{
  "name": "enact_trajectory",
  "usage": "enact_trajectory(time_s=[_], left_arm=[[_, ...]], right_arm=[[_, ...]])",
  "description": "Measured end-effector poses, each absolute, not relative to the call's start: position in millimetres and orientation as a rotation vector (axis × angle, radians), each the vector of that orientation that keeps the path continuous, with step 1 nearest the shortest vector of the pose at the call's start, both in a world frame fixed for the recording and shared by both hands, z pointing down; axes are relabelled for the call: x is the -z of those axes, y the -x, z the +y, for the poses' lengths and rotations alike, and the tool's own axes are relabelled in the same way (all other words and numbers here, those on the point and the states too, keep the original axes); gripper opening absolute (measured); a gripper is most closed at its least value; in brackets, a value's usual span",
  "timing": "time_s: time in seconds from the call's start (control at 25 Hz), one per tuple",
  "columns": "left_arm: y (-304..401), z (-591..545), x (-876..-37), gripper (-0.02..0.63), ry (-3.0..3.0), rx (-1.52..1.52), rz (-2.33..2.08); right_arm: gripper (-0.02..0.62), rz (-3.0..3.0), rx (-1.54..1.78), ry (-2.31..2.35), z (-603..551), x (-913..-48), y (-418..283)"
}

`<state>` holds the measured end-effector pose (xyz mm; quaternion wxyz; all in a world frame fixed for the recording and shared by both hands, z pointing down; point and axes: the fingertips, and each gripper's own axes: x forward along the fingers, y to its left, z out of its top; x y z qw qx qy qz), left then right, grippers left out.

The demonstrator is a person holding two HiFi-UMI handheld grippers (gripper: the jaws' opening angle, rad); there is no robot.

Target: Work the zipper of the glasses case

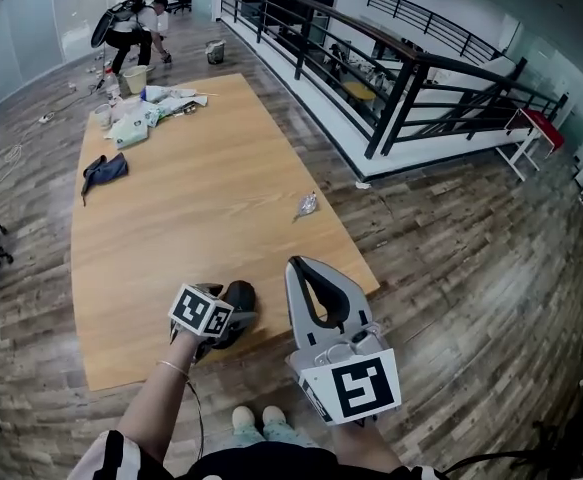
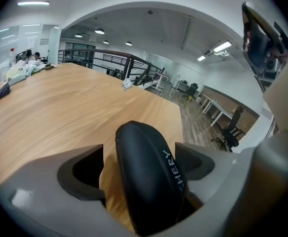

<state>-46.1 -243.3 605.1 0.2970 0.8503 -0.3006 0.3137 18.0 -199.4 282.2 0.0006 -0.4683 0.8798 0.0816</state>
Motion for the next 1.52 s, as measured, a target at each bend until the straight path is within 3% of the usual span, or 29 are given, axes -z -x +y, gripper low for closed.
enact_trajectory(time_s=[0.36, 0.4, 0.56, 0.76, 1.04, 1.2, 1.36, 1.52], left_arm=[[25.1, -222.1, -637.6, 0.443, -2.239, -1.294, -0.677], [24.6, -221.1, -642.7, 0.476, -2.252, -1.321, -0.679], [25.0, -222.3, -641.6, 0.472, -2.309, -1.291, -0.707], [17.1, -213.5, -639.3, 0.407, -2.351, -1.343, -0.680], [15.8, -211.9, -629.0, 0.386, -2.517, -1.393, -0.859], [18.9, -218.6, -592.0, 0.380, -2.625, -1.174, -0.967], [17.6, -231.9, -483.4, 0.382, -2.814, -0.656, -0.986], [19.2, -229.4, -399.0, 0.382, -3.059, -0.499, -0.975]], right_arm=[[0.008, 2.688, -0.142, 1.467, -210.9, -279.9, -40.9], [0.008, 2.680, -0.133, 1.465, -211.2, -279.7, -43.0], [0.008, 2.664, -0.115, 1.475, -213.8, -281.8, -50.5], [0.008, 2.657, -0.091, 1.467, -215.5, -282.5, -55.3], [0.008, 2.667, -0.084, 1.460, -218.8, -287.1, -54.5], [0.008, 2.716, -0.180, 1.480, -218.2, -288.9, -54.5], [0.008, 2.892, -0.551, 1.487, -216.0, -300.8, -42.9], [0.008, 3.078, -0.850, 1.365, -206.5, -321.6, -20.2]])
